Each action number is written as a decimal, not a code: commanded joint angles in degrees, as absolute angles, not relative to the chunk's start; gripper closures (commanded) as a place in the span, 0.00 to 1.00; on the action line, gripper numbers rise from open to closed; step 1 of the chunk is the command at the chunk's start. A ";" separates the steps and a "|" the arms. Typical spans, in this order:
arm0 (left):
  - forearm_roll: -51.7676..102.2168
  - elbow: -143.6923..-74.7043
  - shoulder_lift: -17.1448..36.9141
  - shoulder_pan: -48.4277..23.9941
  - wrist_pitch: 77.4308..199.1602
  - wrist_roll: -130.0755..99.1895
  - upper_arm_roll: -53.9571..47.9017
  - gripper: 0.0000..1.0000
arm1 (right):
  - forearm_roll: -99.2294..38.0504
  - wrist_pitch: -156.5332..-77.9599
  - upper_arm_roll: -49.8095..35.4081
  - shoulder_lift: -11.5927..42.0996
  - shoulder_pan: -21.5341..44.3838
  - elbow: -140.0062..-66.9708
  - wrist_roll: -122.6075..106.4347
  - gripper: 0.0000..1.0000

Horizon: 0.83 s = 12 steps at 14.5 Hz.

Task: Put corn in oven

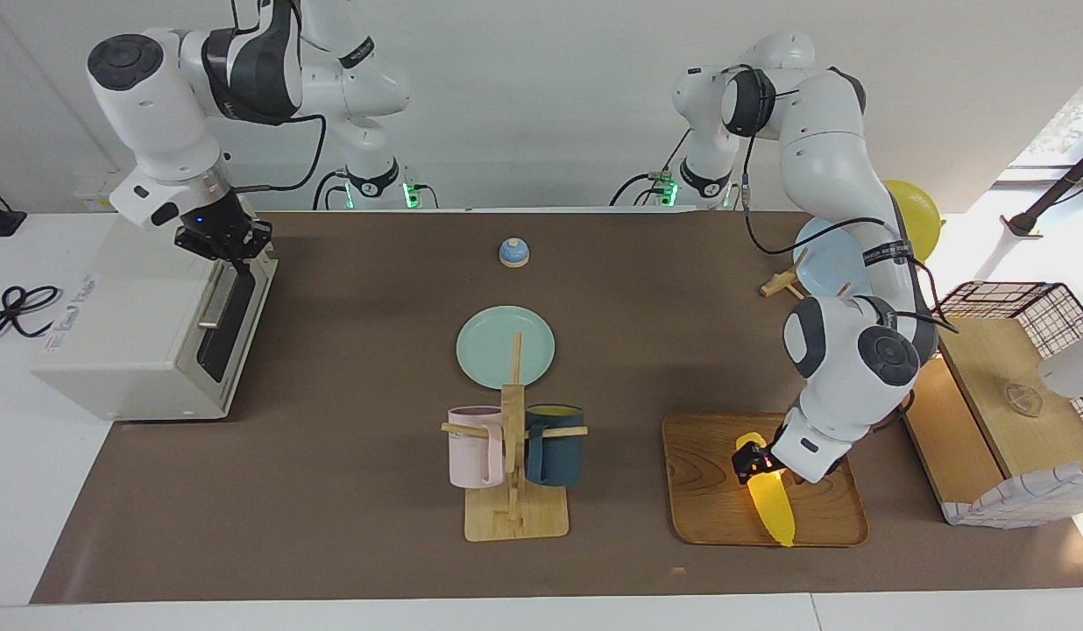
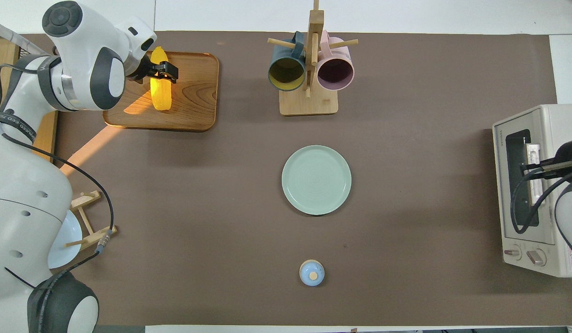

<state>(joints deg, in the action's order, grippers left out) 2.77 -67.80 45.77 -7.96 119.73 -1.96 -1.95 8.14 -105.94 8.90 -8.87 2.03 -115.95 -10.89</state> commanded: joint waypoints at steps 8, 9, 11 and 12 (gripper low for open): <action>2.72 -70.49 45.79 -8.26 124.90 1.67 -1.67 0.78 | 5.10 -109.95 8.53 -9.41 -4.04 -121.29 -9.93 1.00; 2.81 -70.40 45.62 -8.17 124.37 1.76 -1.76 1.00 | 5.01 -110.04 8.53 -9.23 -4.13 -121.38 -10.02 1.00; 3.51 -70.05 45.18 -8.09 122.62 1.67 -1.84 1.00 | 5.01 -111.53 8.53 -9.05 -4.30 -121.55 -10.19 1.00; 3.78 -70.05 43.70 -8.00 120.95 1.58 -1.85 1.00 | 5.01 -111.53 8.53 -9.05 -4.92 -121.90 -10.28 1.00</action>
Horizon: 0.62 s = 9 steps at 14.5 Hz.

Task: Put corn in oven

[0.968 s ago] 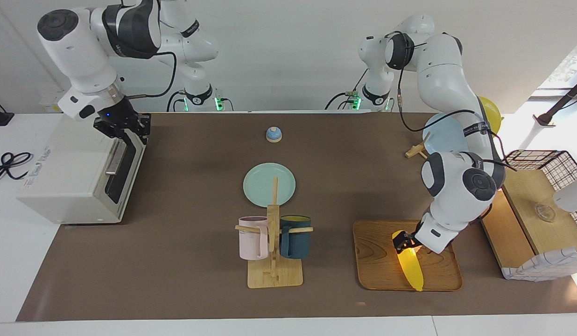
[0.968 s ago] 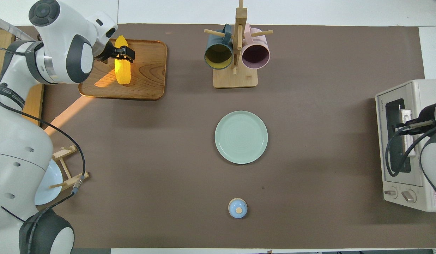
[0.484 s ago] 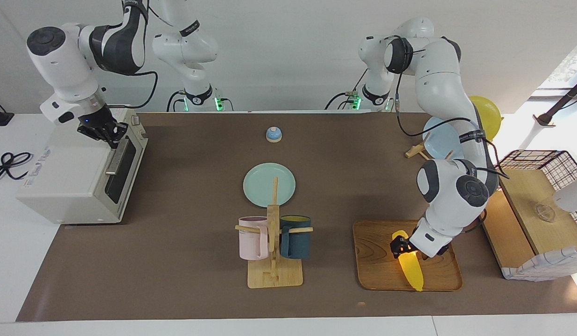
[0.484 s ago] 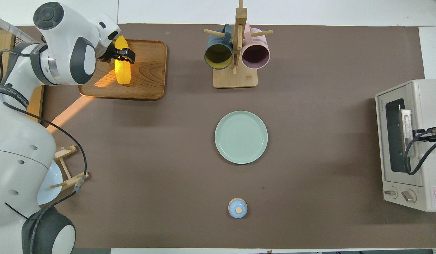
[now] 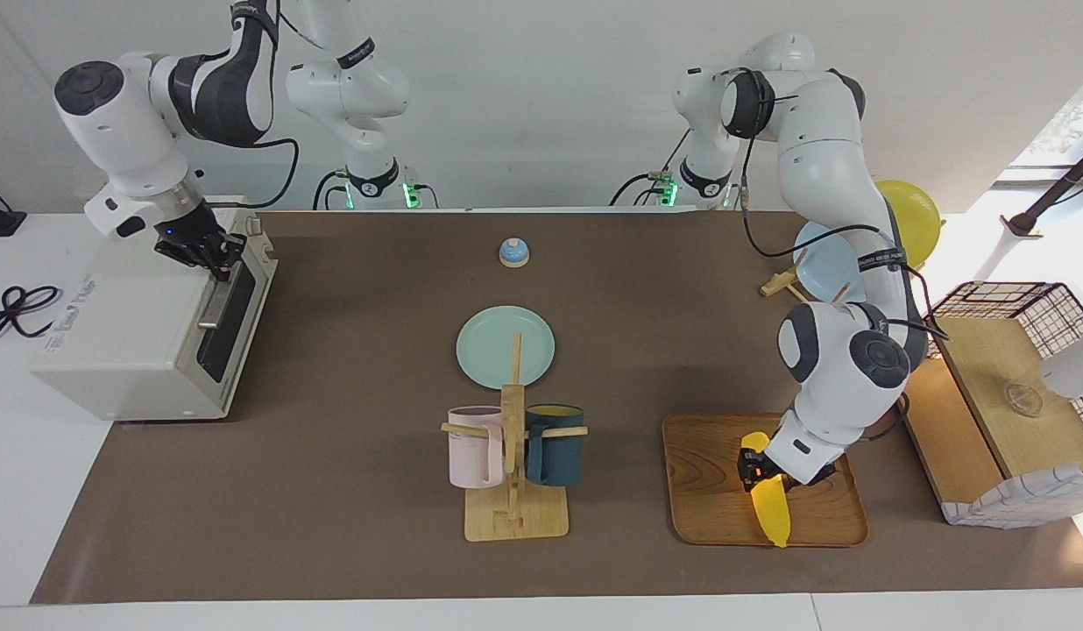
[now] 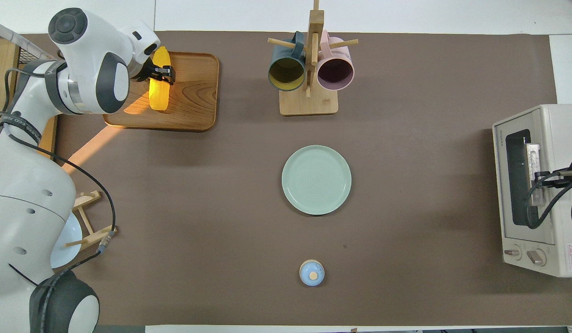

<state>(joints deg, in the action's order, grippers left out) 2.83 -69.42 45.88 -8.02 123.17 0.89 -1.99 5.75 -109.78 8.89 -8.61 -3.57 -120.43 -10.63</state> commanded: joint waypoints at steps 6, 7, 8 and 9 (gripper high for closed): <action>9.67 -83.79 24.04 -12.11 110.03 -10.16 -1.84 1.00 | 4.92 -111.80 8.53 -8.62 -5.01 -122.34 -10.20 1.00; 9.84 -87.94 20.60 -14.13 111.17 -12.81 -1.85 1.00 | 4.92 -111.97 8.44 -8.44 -4.84 -122.52 -10.28 1.00; 10.02 -90.94 17.87 -16.15 111.79 -15.70 -1.85 1.00 | 4.92 -112.15 8.44 -7.92 -4.75 -122.95 -10.20 1.00; 10.02 -93.75 15.67 -18.43 111.88 -18.43 -1.93 1.00 | 4.92 -113.02 8.44 -7.74 -4.49 -122.96 -10.11 1.00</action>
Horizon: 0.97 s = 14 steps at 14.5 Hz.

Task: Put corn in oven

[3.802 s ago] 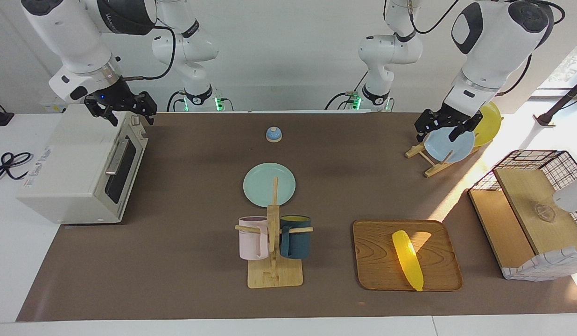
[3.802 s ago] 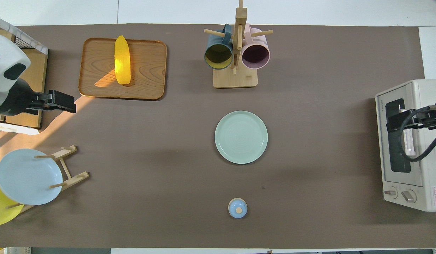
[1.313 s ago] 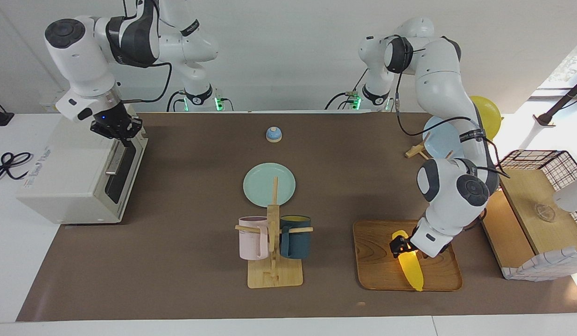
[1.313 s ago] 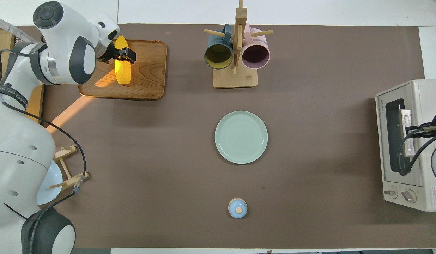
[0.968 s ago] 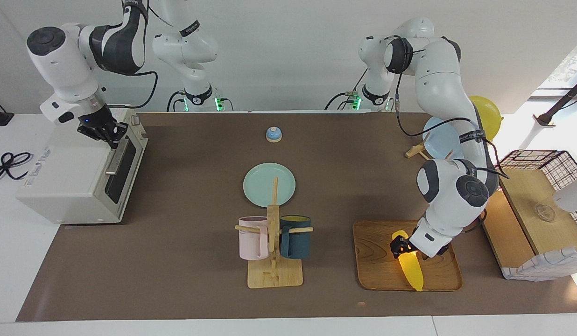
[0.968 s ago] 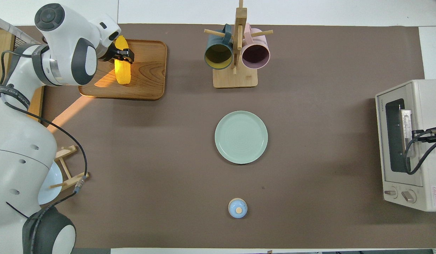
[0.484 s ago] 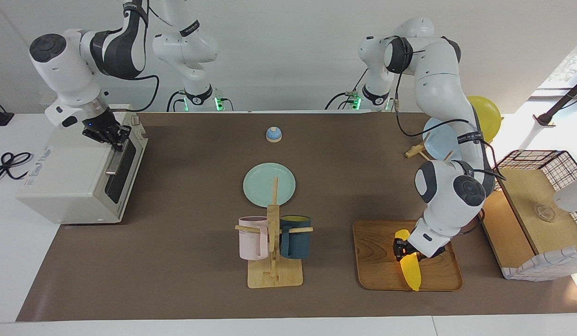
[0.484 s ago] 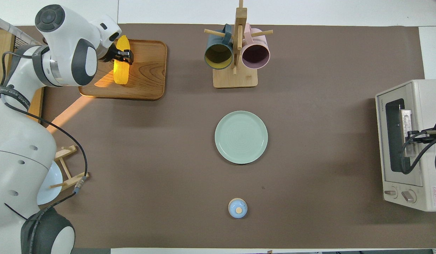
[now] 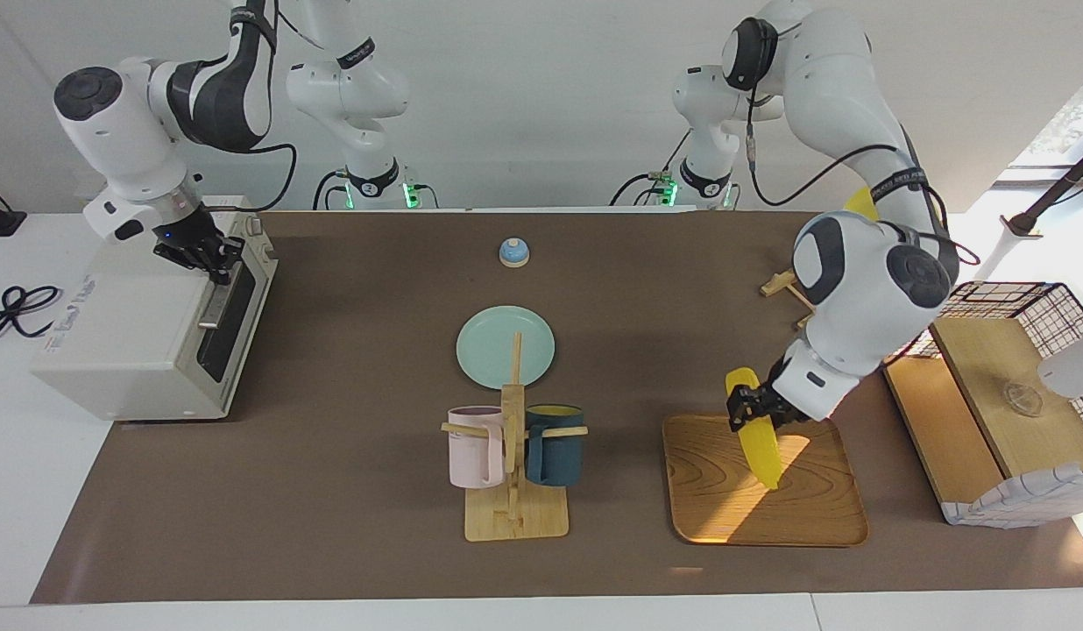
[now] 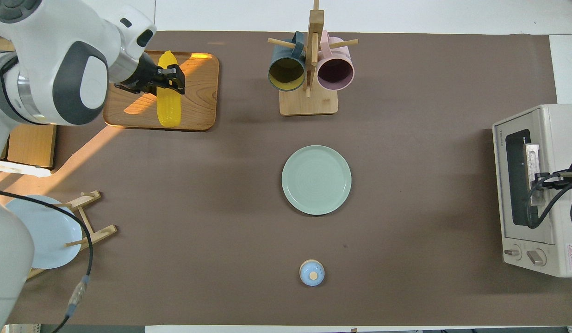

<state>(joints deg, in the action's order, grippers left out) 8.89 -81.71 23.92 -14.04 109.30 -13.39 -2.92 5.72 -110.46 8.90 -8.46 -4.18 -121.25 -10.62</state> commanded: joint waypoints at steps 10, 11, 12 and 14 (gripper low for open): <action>11.34 -106.96 16.86 -42.70 138.66 -38.75 -1.85 1.00 | 1.06 -121.63 8.44 -1.94 1.31 -126.38 -8.00 1.00; 11.34 -106.70 18.62 -43.41 141.13 -39.11 -1.85 1.00 | 1.05 -123.21 8.44 -1.06 2.01 -127.00 -8.00 1.00; 11.34 -106.53 20.11 -44.38 143.33 -39.46 -1.76 1.00 | 1.05 -124.79 8.44 -0.27 2.54 -127.78 -7.74 1.00; 11.34 -106.61 22.49 -45.88 147.38 -39.73 -1.67 1.00 | 0.70 -129.00 8.35 1.05 3.51 -129.63 -7.82 1.00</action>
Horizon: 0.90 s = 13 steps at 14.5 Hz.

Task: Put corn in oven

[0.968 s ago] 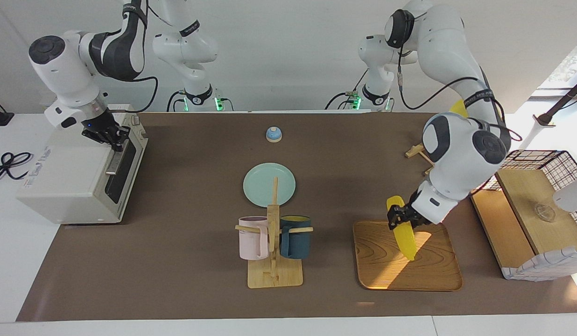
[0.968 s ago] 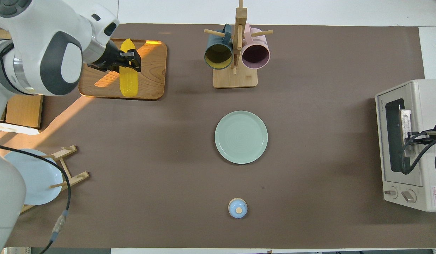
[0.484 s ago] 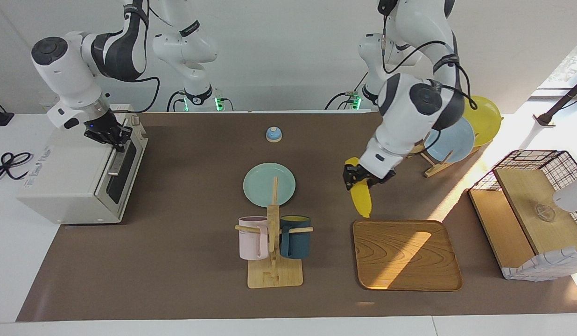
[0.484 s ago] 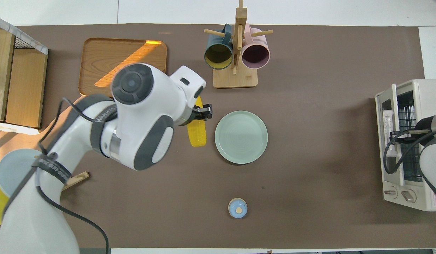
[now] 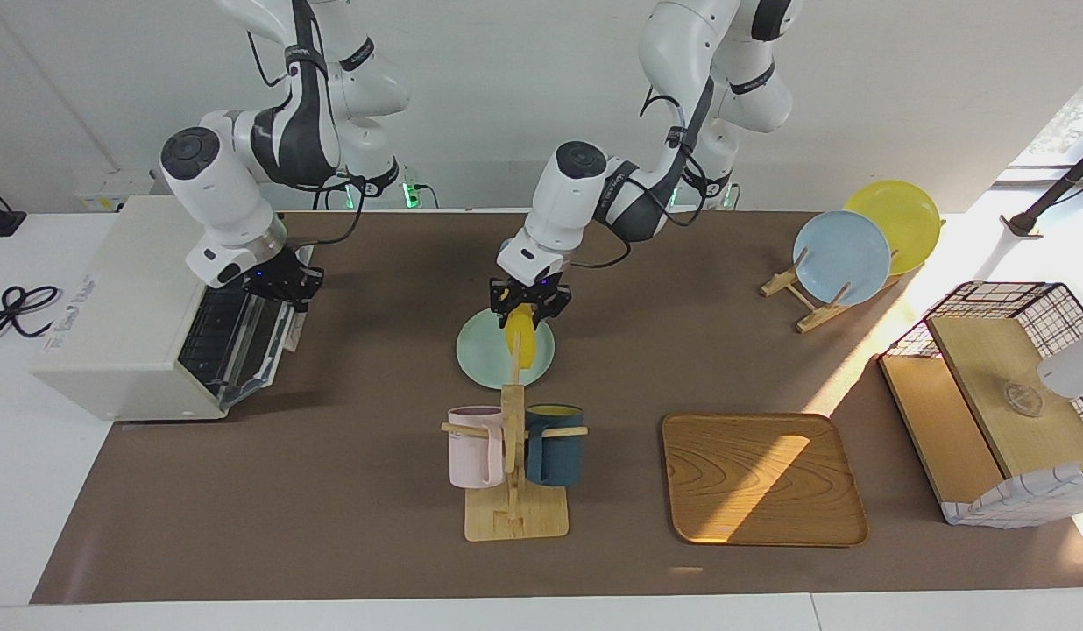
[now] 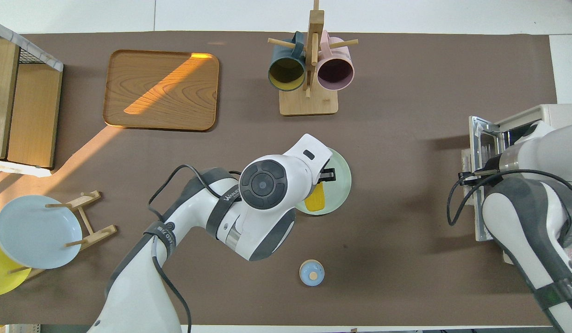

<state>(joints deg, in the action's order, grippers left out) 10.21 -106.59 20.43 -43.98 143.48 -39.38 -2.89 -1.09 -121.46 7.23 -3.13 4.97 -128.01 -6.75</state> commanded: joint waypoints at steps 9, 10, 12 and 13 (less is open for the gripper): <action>10.63 -106.61 22.86 -45.27 147.05 -38.94 -1.32 0.00 | -3.41 -137.55 8.17 4.30 5.80 -133.42 -7.03 1.00; 10.63 -106.70 22.24 -44.92 146.52 -38.85 -1.06 0.00 | -4.38 -137.64 8.17 4.57 6.84 -133.33 -7.03 1.00; 10.55 -106.70 19.26 -42.29 142.14 -38.06 -1.14 0.00 | -6.06 -137.64 8.17 4.74 8.43 -132.72 -6.94 1.00; 10.55 -106.61 17.07 -40.45 139.07 -37.62 -1.14 0.00 | -6.15 -137.46 8.17 5.01 8.96 -131.93 -6.68 1.00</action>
<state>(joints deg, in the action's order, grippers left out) 10.21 -105.96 21.90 -43.42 144.86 -39.31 -1.17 -4.54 -136.72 7.34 4.49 7.69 -133.30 -6.10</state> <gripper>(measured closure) 0.000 0.991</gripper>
